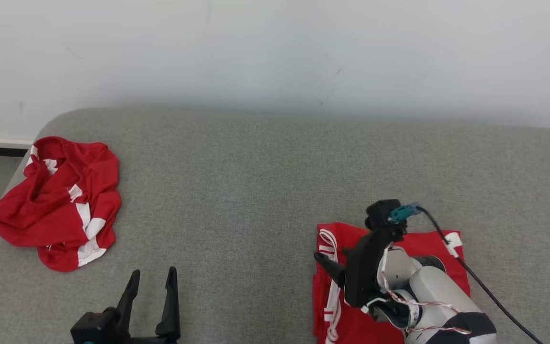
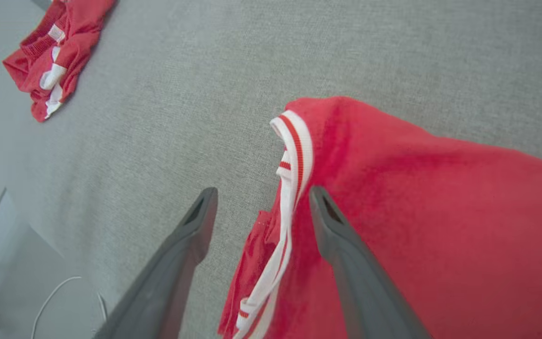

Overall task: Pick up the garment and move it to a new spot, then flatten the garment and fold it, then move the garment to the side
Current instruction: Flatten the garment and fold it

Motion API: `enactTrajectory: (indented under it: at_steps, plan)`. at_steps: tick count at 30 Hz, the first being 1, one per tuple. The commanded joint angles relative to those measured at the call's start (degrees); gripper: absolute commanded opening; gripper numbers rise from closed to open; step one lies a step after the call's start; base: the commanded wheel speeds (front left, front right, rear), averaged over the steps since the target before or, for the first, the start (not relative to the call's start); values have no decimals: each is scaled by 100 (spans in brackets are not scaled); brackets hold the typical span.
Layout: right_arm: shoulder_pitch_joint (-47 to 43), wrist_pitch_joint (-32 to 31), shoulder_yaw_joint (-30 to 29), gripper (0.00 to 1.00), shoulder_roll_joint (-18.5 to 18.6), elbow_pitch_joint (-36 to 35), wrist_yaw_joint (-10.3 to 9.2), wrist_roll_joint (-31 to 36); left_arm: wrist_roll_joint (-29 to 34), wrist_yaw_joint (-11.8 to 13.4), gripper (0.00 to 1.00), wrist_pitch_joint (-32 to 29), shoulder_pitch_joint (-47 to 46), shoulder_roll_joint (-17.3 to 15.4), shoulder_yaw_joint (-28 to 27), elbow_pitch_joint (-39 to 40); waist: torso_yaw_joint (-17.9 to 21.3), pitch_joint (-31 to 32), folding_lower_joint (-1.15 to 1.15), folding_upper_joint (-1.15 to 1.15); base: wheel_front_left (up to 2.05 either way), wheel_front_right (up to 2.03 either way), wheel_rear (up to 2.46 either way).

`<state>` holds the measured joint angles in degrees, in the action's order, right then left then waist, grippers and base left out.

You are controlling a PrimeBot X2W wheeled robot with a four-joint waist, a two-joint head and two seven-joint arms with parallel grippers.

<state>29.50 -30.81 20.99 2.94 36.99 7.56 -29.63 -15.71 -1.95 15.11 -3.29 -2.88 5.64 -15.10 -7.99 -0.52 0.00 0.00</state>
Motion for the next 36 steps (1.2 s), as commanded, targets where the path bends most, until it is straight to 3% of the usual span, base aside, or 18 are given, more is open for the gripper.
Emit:
enactTrajectory:
  at_steps: [1,5,8,16,22,36]
  plan:
    - [50,255,-14,100,-4,-95,-16,-349,72,9,100,3,63,-2,-45,-26,61,90,0,0,0,0,0]
    - [63,957,-154,100,-2,-305,-16,-812,74,18,100,3,135,-1,-162,-10,230,212,0,0,0,0,0]
    - [9,1554,-334,100,20,-470,-15,-603,54,28,100,3,168,-1,-254,32,411,276,0,0,0,0,0]
    - [-541,3184,-342,100,737,-1189,-16,242,-33,86,100,4,244,-4,-580,290,945,364,0,0,0,0,0]
    - [-916,3927,-263,100,1088,-1378,-15,522,62,109,100,3,349,-3,-774,467,1216,413,0,0,0,0,0]
    - [-1750,4368,-878,100,1150,-1216,-16,775,272,185,100,3,644,-3,-897,677,1473,537,0,0,0,0,0]
